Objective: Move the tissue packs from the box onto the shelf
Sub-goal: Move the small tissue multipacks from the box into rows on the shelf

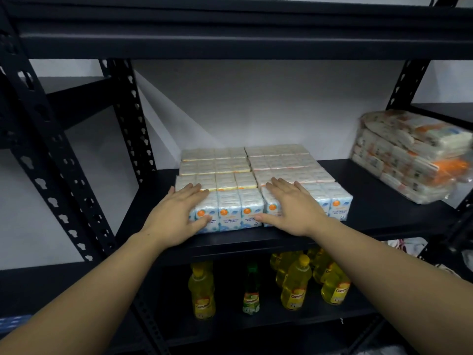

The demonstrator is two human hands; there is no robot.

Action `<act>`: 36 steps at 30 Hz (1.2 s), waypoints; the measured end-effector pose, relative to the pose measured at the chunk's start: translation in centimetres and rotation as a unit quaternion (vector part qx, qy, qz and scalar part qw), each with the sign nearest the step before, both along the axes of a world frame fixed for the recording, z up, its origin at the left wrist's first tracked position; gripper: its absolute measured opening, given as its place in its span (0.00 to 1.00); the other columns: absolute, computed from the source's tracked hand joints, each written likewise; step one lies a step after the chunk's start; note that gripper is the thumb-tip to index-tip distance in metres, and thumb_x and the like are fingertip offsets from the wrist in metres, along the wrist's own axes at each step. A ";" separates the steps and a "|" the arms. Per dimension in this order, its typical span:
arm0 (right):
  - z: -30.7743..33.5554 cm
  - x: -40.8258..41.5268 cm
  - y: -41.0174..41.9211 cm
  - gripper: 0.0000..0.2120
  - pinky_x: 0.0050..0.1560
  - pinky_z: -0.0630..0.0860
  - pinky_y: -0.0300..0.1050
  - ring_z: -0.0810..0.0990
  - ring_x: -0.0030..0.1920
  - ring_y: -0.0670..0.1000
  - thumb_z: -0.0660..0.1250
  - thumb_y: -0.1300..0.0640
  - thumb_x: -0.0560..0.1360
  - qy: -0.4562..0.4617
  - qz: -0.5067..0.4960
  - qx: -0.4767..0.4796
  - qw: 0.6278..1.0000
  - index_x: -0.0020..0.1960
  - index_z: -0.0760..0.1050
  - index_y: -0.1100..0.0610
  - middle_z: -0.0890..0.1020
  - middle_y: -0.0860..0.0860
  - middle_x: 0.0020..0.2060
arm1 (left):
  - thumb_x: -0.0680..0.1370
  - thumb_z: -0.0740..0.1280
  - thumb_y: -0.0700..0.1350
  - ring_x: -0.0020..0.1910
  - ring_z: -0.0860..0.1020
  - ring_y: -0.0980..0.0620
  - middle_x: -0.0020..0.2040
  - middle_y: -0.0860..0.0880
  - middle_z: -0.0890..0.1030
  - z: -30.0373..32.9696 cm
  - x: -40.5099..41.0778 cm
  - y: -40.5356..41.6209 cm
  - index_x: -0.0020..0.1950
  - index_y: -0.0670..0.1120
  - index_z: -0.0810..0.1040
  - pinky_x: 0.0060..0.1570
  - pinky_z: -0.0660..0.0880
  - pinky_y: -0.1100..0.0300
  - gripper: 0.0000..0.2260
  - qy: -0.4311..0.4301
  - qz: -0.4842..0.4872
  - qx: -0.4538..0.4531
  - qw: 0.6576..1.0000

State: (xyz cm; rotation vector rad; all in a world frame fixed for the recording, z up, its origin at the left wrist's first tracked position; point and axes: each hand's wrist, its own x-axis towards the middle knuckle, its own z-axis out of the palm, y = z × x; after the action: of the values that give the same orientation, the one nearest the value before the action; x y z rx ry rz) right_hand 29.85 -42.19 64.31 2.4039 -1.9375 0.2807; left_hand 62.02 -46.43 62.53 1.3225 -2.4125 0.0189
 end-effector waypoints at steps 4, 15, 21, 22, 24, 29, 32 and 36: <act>-0.2 -0.2 -0.5 0.48 0.81 0.46 0.55 0.51 0.82 0.50 0.53 0.22 0.73 0.000 0.006 -0.008 1.000 0.83 0.52 0.50 0.54 0.50 0.83 | 0.79 0.63 0.66 0.81 0.55 0.56 0.81 0.54 0.60 0.2 -0.1 -0.5 0.81 0.57 0.61 0.80 0.45 0.50 0.32 -0.008 0.004 0.001 1.000; 0.2 0.2 -2.1 0.59 0.81 0.46 0.58 0.49 0.82 0.52 0.51 0.15 0.65 0.040 0.004 0.002 0.999 0.83 0.48 0.50 0.51 0.51 0.83 | 0.69 0.72 0.69 0.82 0.45 0.50 0.84 0.47 0.50 1.0 0.0 -0.5 0.83 0.54 0.50 0.80 0.50 0.48 0.51 0.082 0.051 0.093 0.991; 0.3 0.7 -2.8 0.63 0.81 0.47 0.56 0.50 0.82 0.51 0.52 0.14 0.63 0.045 0.003 0.021 0.999 0.84 0.47 0.55 0.50 0.52 0.83 | 0.61 0.72 0.77 0.82 0.52 0.49 0.83 0.50 0.55 1.3 0.3 -1.4 0.82 0.55 0.49 0.77 0.60 0.47 0.59 0.115 0.055 0.143 0.982; 0.2 0.7 -2.8 0.64 0.81 0.48 0.56 0.50 0.82 0.51 0.52 0.14 0.63 0.046 0.001 0.020 0.999 0.83 0.47 0.55 0.50 0.52 0.83 | 0.61 0.73 0.76 0.81 0.55 0.51 0.81 0.51 0.57 1.2 0.3 -1.4 0.82 0.56 0.51 0.76 0.61 0.49 0.58 0.127 0.045 0.141 0.981; 0.2 0.7 -2.8 0.64 0.81 0.48 0.56 0.50 0.82 0.52 0.52 0.13 0.62 0.050 -0.001 0.018 0.999 0.83 0.49 0.56 0.51 0.53 0.83 | 0.61 0.75 0.74 0.77 0.60 0.53 0.78 0.53 0.62 1.2 0.1 -1.4 0.81 0.57 0.54 0.74 0.64 0.52 0.55 0.142 0.028 0.128 0.981; 0.4 0.9 -2.9 0.65 0.81 0.46 0.61 0.47 0.82 0.56 0.50 0.12 0.59 0.042 -0.016 0.032 0.999 0.83 0.49 0.53 0.48 0.55 0.83 | 0.62 0.74 0.74 0.81 0.53 0.51 0.83 0.49 0.53 1.0 -0.2 -1.6 0.82 0.51 0.52 0.76 0.58 0.52 0.58 0.111 0.055 0.130 0.984; 0.4 1.0 -3.0 0.66 0.81 0.47 0.60 0.48 0.82 0.55 0.49 0.11 0.59 0.044 -0.017 0.037 0.998 0.83 0.47 0.52 0.48 0.54 0.83 | 0.59 0.70 0.80 0.80 0.57 0.50 0.83 0.50 0.54 0.9 -0.1 -1.9 0.82 0.53 0.53 0.76 0.64 0.46 0.60 0.103 0.062 0.138 0.983; 0.3 0.7 -3.1 0.65 0.81 0.49 0.59 0.49 0.82 0.54 0.46 0.11 0.60 0.048 -0.017 0.031 0.998 0.84 0.46 0.53 0.49 0.53 0.83 | 0.58 0.69 0.81 0.79 0.61 0.50 0.81 0.52 0.58 0.9 -0.5 -1.8 0.81 0.55 0.54 0.73 0.68 0.46 0.58 0.104 0.059 0.127 0.985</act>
State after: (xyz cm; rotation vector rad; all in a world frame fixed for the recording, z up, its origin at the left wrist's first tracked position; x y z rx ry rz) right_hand 30.60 -45.28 64.56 2.3715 -1.9715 0.1022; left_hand 61.48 -48.20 63.41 1.4961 -2.2119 -0.3886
